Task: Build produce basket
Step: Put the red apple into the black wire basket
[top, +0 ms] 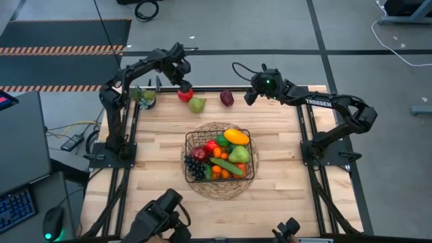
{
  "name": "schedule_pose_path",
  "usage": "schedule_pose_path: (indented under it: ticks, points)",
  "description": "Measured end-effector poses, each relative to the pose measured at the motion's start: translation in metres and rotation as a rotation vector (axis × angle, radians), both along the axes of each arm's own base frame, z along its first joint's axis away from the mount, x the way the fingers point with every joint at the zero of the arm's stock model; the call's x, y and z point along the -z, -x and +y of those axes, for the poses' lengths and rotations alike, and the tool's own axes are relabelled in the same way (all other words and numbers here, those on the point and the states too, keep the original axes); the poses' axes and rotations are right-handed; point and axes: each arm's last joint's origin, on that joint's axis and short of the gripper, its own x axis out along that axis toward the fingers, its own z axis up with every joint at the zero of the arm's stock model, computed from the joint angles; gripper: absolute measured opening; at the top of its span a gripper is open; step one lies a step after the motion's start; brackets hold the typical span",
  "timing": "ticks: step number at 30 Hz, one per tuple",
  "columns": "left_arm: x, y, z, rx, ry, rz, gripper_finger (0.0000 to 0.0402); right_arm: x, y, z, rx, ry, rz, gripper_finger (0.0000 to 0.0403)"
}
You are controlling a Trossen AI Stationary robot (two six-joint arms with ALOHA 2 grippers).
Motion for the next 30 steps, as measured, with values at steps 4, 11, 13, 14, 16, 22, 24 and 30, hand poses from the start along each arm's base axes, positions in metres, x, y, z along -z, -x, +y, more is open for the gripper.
schedule_pose_path:
  ticks: [4, 11, 13, 14, 16, 22, 24, 30]
  points:
    - [0.019, -0.003, 0.004, -0.002, 0.047, 0.034, 0.0300, 0.003, 0.001, 0.000, -0.002, 0.000, 0.012, 0.0267]
    - [0.034, -0.006, 0.007, -0.007, 0.073, 0.050, 0.0300, 0.006, 0.006, -0.003, 0.017, -0.006, 0.016, 0.0267]
    - [0.034, -0.006, 0.008, -0.008, 0.072, 0.049, 0.0300, 0.006, 0.006, -0.003, 0.018, -0.007, 0.017, 0.0267]
    - [0.034, -0.006, 0.007, -0.009, 0.072, 0.048, 0.0300, 0.006, 0.006, -0.003, 0.018, -0.007, 0.017, 0.0268]
    - [0.034, -0.007, 0.007, -0.011, 0.074, 0.050, 0.0300, 0.006, 0.006, -0.003, 0.017, -0.006, 0.016, 0.0267]
    - [0.034, -0.009, 0.004, -0.002, 0.076, 0.059, 0.0298, 0.006, 0.006, -0.003, 0.013, -0.003, 0.019, 0.0267]
    - [0.034, -0.011, 0.003, 0.005, 0.075, 0.062, 0.0293, 0.006, 0.006, -0.003, 0.013, -0.003, 0.020, 0.0267]
    - [0.033, -0.018, -0.003, 0.023, 0.041, 0.100, 0.0247, 0.006, 0.006, -0.003, 0.012, -0.002, 0.021, 0.0267]
